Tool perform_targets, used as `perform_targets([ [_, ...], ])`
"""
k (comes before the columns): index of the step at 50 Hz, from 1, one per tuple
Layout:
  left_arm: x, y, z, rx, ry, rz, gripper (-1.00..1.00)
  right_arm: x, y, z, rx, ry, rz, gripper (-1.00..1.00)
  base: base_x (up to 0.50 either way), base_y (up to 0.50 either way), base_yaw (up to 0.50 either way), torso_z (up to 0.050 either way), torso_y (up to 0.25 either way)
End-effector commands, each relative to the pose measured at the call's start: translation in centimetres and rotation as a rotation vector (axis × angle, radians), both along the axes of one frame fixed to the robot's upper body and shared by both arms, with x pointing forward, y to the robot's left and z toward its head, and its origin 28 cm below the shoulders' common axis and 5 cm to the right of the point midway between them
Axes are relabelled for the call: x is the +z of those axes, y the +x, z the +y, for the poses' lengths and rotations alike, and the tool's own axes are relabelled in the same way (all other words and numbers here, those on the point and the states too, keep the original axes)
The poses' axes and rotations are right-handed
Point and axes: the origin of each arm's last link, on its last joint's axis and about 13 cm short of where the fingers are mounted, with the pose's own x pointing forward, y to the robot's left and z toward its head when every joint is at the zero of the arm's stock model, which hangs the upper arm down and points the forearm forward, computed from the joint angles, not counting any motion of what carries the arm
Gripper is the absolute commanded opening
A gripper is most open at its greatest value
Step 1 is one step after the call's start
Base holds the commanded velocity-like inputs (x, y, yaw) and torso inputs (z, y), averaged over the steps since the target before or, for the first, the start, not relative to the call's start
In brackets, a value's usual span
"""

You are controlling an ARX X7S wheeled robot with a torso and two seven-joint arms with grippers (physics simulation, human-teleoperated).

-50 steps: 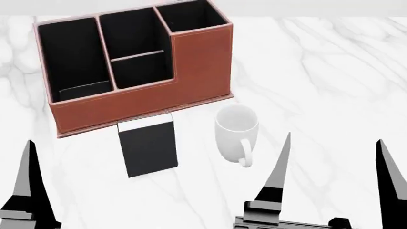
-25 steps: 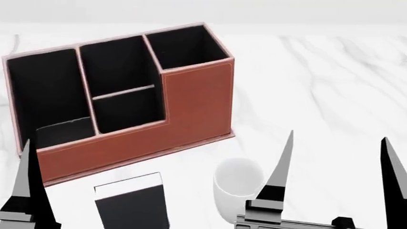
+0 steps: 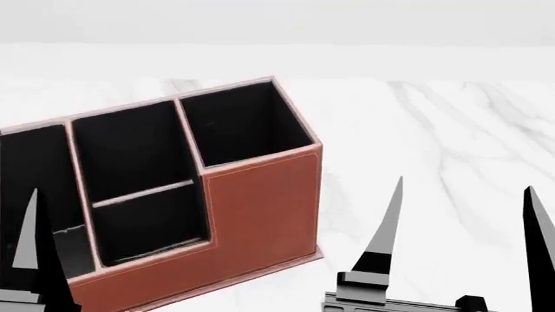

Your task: Pick up the book and place it in the front compartment of the caddy.

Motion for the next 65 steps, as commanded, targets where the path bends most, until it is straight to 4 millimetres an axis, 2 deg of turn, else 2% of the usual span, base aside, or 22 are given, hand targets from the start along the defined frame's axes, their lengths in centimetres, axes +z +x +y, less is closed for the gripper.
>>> perform_targets([
  [1,0.11,-0.09,-0.03,-0.001,0.001,-0.003,1.0,0.01,0.0,-0.06,-0.001,-0.001,0.0,1.0,0.5,0.0,0.0,0.0,0.0],
  [19,0.11,-0.08,0.05,-0.001,-0.002,-0.005,1.0,-0.14,0.1,-0.19,-0.02,0.008,0.022,1.0,0.5,0.0,0.0,0.0,0.001],
  [23,0.23,-0.11,0.04,-0.001,-0.003,-0.007,1.0,-0.18,0.06,-0.36,-0.025,0.027,0.011,1.0,0.0,0.0,0.0,0.0,0.005],
  [30,0.25,-0.18,0.03,-0.004,-0.008,-0.005,1.0,-0.32,0.09,-0.05,-0.049,-0.065,0.028,1.0,0.0,0.31,0.0,0.0,0.0],
  [41,0.45,-0.25,0.11,-0.008,-0.026,-0.011,1.0,-0.2,-0.03,-0.11,-0.02,-0.01,0.012,1.0,0.01,0.39,0.0,0.0,0.0],
  [65,0.57,-0.45,0.14,-0.032,-0.03,-0.019,1.0,0.03,-0.16,-0.14,-0.016,-0.015,0.007,1.0,0.0,0.0,0.0,0.05,0.0],
])
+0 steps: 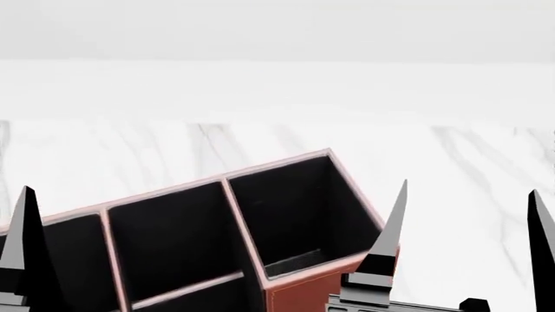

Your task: Pick up the book and place it in the front compartment of the caddy.

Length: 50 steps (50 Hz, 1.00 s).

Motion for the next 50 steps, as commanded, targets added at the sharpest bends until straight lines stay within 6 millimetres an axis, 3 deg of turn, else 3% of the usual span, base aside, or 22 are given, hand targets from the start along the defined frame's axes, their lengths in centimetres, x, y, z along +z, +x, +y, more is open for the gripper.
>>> perform_targets([
  [1,0.1,-0.1,0.0,-0.007,0.002,-0.005,1.0,0.1,0.0,0.0,0.001,-0.006,-0.006,1.0,0.0,0.0,0.0,0.05,0.0],
  [14,0.3,-0.2,0.0,-0.023,-0.005,-0.023,1.0,0.3,-0.2,0.0,-0.015,-0.052,-0.02,1.0,0.0,0.0,0.0,0.05,0.0],
  [23,1.0,-0.9,-0.1,-0.085,-0.068,-0.032,1.0,0.5,-0.3,0.0,-0.013,-0.057,-0.026,1.0,0.0,0.0,0.0,0.0,0.0],
  [30,1.0,-2.4,0.0,-0.303,-0.105,-0.048,1.0,0.5,-0.3,0.0,-0.008,-0.062,-0.029,1.0,0.0,0.0,0.0,0.0,0.0],
  [33,0.9,-2.6,-0.1,-0.345,-0.027,-0.051,1.0,0.4,-0.3,0.0,-0.005,-0.063,-0.029,1.0,0.0,0.0,0.0,0.0,0.0],
  [35,0.6,-2.5,-0.1,-0.361,-0.109,-0.049,1.0,0.5,-0.3,0.0,-0.003,-0.064,-0.031,1.0,0.0,0.0,0.0,0.0,0.0],
  [37,-0.2,-2.5,0.0,-0.362,-0.042,-0.048,1.0,0.6,-0.3,0.0,-0.003,-0.063,-0.032,1.0,0.0,0.0,0.0,0.0,0.0],
  [39,0.4,-2.5,0.0,-0.417,-0.111,-0.01,1.0,0.6,-0.4,0.0,-0.001,-0.061,-0.033,1.0,0.0,0.0,0.0,0.0,0.0],
  [50,0.1,-3.5,-0.4,-0.634,-0.135,0.001,1.0,0.7,-0.4,-0.1,-0.006,-0.06,-0.037,1.0,0.0,0.0,0.0,0.0,0.0],
])
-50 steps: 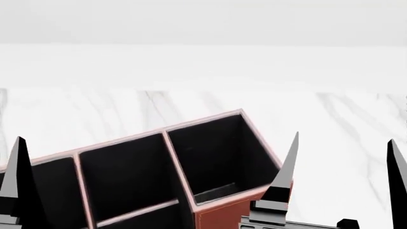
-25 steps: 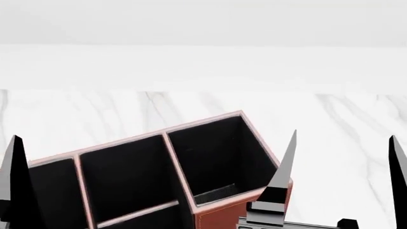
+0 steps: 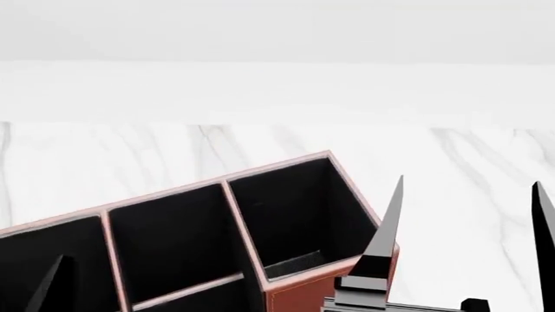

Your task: Pick up the book and place it in the front compartment of the caddy.

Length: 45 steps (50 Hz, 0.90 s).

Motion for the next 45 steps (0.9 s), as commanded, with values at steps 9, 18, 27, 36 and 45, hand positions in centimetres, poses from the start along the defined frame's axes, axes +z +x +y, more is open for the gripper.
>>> perform_targets([
  [9,-0.2,-0.9,-0.2,-0.307,0.032,0.053,1.0,0.3,-0.2,-0.1,-0.001,-0.003,-0.008,1.0,0.0,0.0,0.0,0.0,0.0],
  [18,-0.4,-0.9,-0.3,-0.39,0.182,0.105,1.0,0.2,-0.1,-0.2,-0.004,-0.004,-0.008,1.0,0.0,0.0,0.0,0.0,0.0],
  [27,0.2,-1.1,-0.6,-0.5,0.337,0.234,1.0,0.3,-0.1,0.0,0.006,-0.007,-0.012,1.0,0.0,0.0,0.0,0.0,0.0],
  [36,0.1,-0.8,-0.6,-0.524,0.445,0.334,1.0,0.4,-0.2,-0.1,0.004,-0.007,-0.013,1.0,0.0,0.0,0.0,0.0,0.0],
  [45,-1.6,-0.5,-0.4,-0.532,0.554,0.489,1.0,0.3,-0.1,-0.1,0.002,-0.008,-0.012,1.0,0.0,0.0,0.0,0.0,0.0],
])
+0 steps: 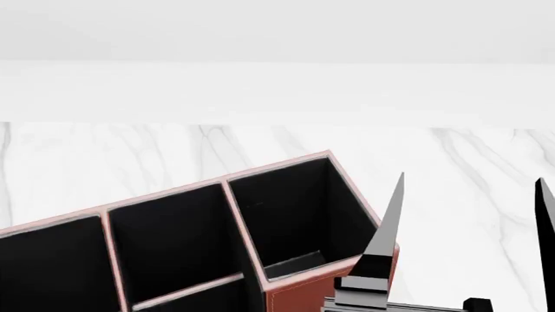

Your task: Pick up the book and place it in the front compartment of the caddy.

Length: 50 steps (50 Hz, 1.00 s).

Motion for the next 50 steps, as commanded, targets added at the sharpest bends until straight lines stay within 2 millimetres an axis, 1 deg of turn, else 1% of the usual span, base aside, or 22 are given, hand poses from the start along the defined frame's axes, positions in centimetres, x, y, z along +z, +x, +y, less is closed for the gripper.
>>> perform_targets([
  [1,-1.5,0.2,0.3,-0.011,0.185,0.124,1.0,0.0,0.0,0.0,-0.001,-0.001,0.0,1.0,0.0,0.0,0.0,0.0,0.0],
  [20,-2.5,0.4,0.0,-0.051,0.343,0.255,1.0,0.0,0.0,0.0,-0.002,0.0,0.001,1.0,0.0,0.0,0.0,0.0,0.0],
  [34,-3.4,0.3,-0.4,-0.09,0.438,0.304,1.0,0.1,-0.1,-0.1,-0.004,0.005,-0.002,1.0,0.0,0.0,0.0,0.0,0.0],
  [45,-3.1,0.5,-0.7,-0.118,0.509,0.306,1.0,0.1,0.0,-0.1,-0.003,0.005,0.001,1.0,0.0,0.0,0.0,0.0,0.0],
  [50,-3.4,0.6,-0.8,-0.127,0.543,0.315,1.0,0.0,0.0,-0.1,-0.005,0.007,-0.001,1.0,0.0,0.0,0.0,0.0,0.0],
])
